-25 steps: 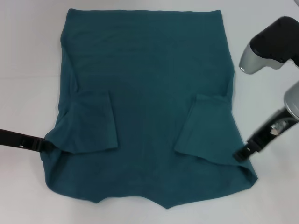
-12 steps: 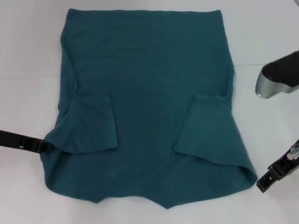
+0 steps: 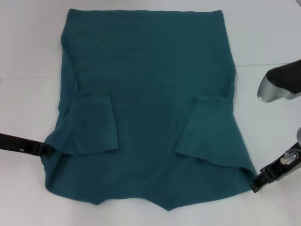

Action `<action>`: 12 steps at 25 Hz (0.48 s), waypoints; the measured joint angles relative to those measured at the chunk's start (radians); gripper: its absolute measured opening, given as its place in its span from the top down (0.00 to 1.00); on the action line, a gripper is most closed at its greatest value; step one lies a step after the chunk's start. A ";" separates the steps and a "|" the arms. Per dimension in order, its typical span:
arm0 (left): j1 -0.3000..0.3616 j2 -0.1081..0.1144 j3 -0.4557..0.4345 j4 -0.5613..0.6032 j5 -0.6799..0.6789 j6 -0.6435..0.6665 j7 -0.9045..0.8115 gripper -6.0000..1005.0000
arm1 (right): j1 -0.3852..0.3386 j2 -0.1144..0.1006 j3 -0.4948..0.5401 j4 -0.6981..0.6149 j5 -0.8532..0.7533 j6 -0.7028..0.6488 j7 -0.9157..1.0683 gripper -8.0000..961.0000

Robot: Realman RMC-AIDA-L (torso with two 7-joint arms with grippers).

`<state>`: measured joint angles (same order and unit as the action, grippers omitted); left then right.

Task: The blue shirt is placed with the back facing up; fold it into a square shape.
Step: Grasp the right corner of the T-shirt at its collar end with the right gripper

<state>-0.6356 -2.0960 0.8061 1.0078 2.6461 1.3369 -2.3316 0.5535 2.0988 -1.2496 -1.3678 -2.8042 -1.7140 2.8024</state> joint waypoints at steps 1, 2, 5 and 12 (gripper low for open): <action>0.000 0.000 0.000 0.000 0.000 0.000 0.000 0.94 | 0.000 0.000 -0.004 0.012 0.000 0.009 0.002 0.19; 0.000 -0.001 0.000 0.000 0.000 -0.001 0.000 0.94 | -0.001 0.001 -0.010 0.022 -0.001 0.020 0.005 0.21; 0.002 -0.001 -0.002 0.000 0.000 -0.001 0.000 0.94 | -0.002 0.001 -0.037 0.042 -0.003 0.048 0.020 0.21; 0.002 -0.001 0.001 0.000 0.000 -0.001 0.000 0.94 | -0.003 0.001 -0.083 0.055 -0.002 0.091 0.038 0.21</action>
<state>-0.6337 -2.0969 0.8069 1.0078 2.6461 1.3360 -2.3316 0.5507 2.1000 -1.3326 -1.3127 -2.8064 -1.6228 2.8402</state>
